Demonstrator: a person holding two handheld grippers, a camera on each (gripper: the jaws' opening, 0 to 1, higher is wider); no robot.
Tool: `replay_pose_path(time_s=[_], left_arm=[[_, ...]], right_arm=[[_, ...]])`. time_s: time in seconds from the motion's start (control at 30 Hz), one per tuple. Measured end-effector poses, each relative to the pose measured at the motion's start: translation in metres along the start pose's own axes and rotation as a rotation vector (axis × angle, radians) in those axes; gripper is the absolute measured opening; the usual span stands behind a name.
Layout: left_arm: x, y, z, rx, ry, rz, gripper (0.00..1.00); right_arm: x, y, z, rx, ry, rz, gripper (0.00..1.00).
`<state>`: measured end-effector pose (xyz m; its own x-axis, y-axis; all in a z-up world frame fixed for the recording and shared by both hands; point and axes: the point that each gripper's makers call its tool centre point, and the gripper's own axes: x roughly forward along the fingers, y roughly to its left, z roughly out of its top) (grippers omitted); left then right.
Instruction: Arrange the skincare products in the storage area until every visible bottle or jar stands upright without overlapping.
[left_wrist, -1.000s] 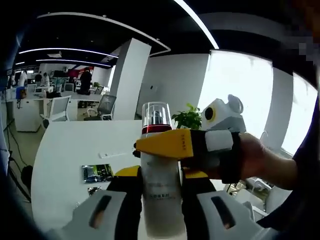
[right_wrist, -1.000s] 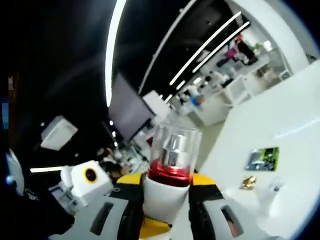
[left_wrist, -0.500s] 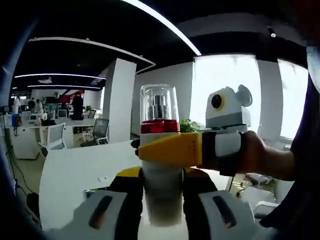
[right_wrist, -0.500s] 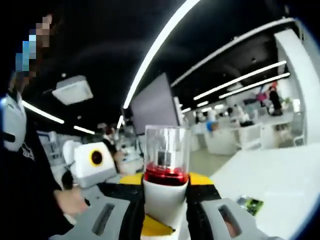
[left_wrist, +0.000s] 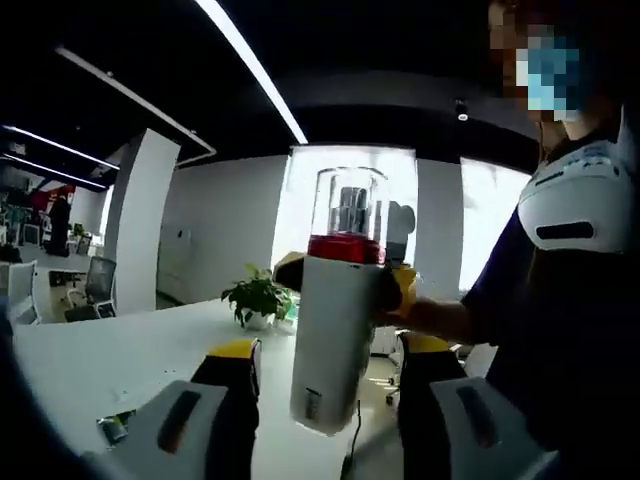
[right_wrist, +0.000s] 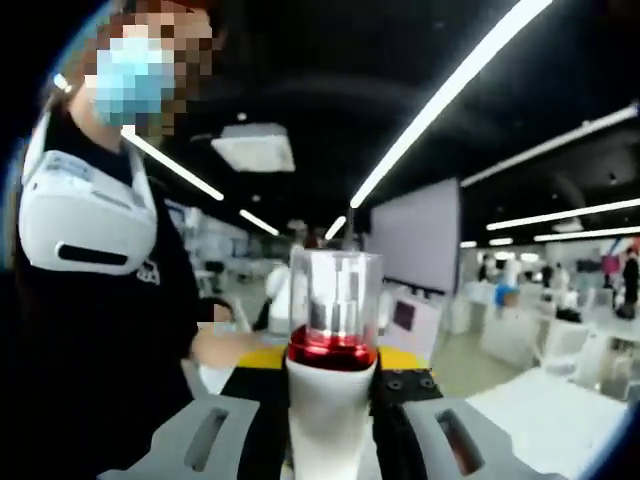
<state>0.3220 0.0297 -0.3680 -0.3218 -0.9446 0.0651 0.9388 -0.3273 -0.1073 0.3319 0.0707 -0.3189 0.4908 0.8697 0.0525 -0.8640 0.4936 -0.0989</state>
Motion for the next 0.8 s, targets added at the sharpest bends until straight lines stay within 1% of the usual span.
replay_pose_path(time_s=[0.03,0.07,0.1,0.2,0.23,0.3,0.33,0.37,0.43,0.5,0.57,0.63,0.7,0.73,0.8], left_arm=[[0.002,-0.005,-0.001,-0.001,0.009,-0.019,0.52],[0.005,-0.009,-0.002,0.014,0.012,-0.034,0.50],[0.007,-0.012,-0.003,0.017,0.015,-0.040,0.50],[0.014,-0.023,-0.003,0.019,0.006,-0.077,0.45],[0.016,-0.023,-0.002,0.025,0.001,-0.066,0.45],[0.017,-0.021,-0.003,0.031,0.006,-0.054,0.39],[0.016,-0.015,-0.003,0.060,0.012,-0.014,0.36],[0.017,-0.019,-0.003,0.048,0.008,-0.022,0.36],[0.019,-0.020,-0.001,0.088,0.005,-0.006,0.35],[0.021,-0.021,0.001,0.084,0.002,0.005,0.34],[0.021,-0.019,0.003,0.105,0.006,0.031,0.34],[0.020,-0.016,0.003,0.132,0.021,0.055,0.33],[0.019,-0.014,0.002,0.132,0.025,0.071,0.33],[0.018,-0.014,0.002,0.135,0.025,0.073,0.34],[0.017,-0.013,0.003,0.152,0.018,0.093,0.34]], right_arm=[[0.000,0.004,0.004,0.007,-0.015,0.017,0.25],[0.000,0.007,0.005,0.007,-0.023,0.038,0.25],[0.000,0.009,0.007,0.011,-0.028,0.045,0.25],[-0.001,0.016,0.009,-0.020,-0.036,0.079,0.25],[0.000,0.019,0.009,-0.024,-0.035,0.082,0.25],[-0.001,0.024,0.008,-0.026,-0.031,0.102,0.25],[-0.002,0.024,0.008,-0.019,-0.034,0.105,0.25],[-0.004,0.024,0.008,-0.024,-0.037,0.103,0.25],[-0.006,0.023,0.009,-0.014,-0.048,0.104,0.25],[-0.009,0.022,0.012,-0.002,-0.065,0.096,0.26],[-0.009,0.021,0.013,-0.007,-0.073,0.088,0.26],[-0.010,0.020,0.012,-0.040,-0.054,0.057,0.26],[-0.008,0.017,0.010,-0.039,-0.017,0.018,0.26],[-0.008,0.018,0.009,-0.054,-0.001,0.006,0.27],[-0.007,0.016,0.009,-0.062,0.009,-0.021,0.27]])
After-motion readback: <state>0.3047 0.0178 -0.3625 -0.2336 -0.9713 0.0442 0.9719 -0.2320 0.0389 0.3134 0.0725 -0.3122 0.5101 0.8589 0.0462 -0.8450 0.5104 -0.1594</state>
